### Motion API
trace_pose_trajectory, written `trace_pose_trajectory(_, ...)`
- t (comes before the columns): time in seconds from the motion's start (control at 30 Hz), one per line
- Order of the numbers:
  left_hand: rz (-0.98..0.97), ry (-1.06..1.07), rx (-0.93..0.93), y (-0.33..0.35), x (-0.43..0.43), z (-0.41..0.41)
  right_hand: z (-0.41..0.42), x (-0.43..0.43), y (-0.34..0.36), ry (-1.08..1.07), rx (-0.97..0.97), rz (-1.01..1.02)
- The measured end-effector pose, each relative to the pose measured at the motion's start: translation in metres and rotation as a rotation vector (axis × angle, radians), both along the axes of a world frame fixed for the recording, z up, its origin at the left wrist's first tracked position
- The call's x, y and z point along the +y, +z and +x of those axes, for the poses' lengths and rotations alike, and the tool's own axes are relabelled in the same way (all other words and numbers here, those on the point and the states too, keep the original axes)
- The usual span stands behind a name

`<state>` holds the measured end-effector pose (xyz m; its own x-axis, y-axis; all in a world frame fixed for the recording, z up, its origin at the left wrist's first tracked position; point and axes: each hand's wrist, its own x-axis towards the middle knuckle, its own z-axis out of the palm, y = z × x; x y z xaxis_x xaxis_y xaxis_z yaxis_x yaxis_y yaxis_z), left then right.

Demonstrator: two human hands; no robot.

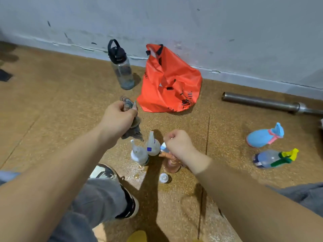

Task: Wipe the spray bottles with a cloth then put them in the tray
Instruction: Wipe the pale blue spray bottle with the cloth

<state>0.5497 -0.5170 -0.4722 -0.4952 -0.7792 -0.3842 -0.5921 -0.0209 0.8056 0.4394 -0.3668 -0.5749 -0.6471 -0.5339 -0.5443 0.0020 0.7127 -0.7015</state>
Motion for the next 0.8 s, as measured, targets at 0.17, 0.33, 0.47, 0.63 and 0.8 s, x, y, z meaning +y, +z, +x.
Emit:
trace_pose_trajectory(0.17, -0.09, -0.131, -0.183, -0.026, -0.019, 0.017, -0.001, -0.007, -0.021, -0.131, 0.098, 0.035)
trace_pose_trajectory(0.33, -0.139, -0.323, -0.321, -0.044, -0.022, 0.013, -0.031, -0.001, -0.038, 0.499, 0.502, 0.451)
trace_pose_trajectory(0.47, -0.221, -0.415, -0.418, -0.053, -0.019, 0.004, -0.04, -0.015, -0.05, 0.655, 0.453, 0.45)
trace_pose_trajectory(0.63, -0.267, -0.488, -0.435, -0.057, -0.014, -0.003, -0.038, -0.023, -0.069, 0.73, 0.516, 0.44)
trace_pose_trajectory(0.8, -0.281, -0.503, -0.433, -0.057, -0.01, -0.011, -0.044, -0.017, -0.067, 0.517, 0.495, 0.252)
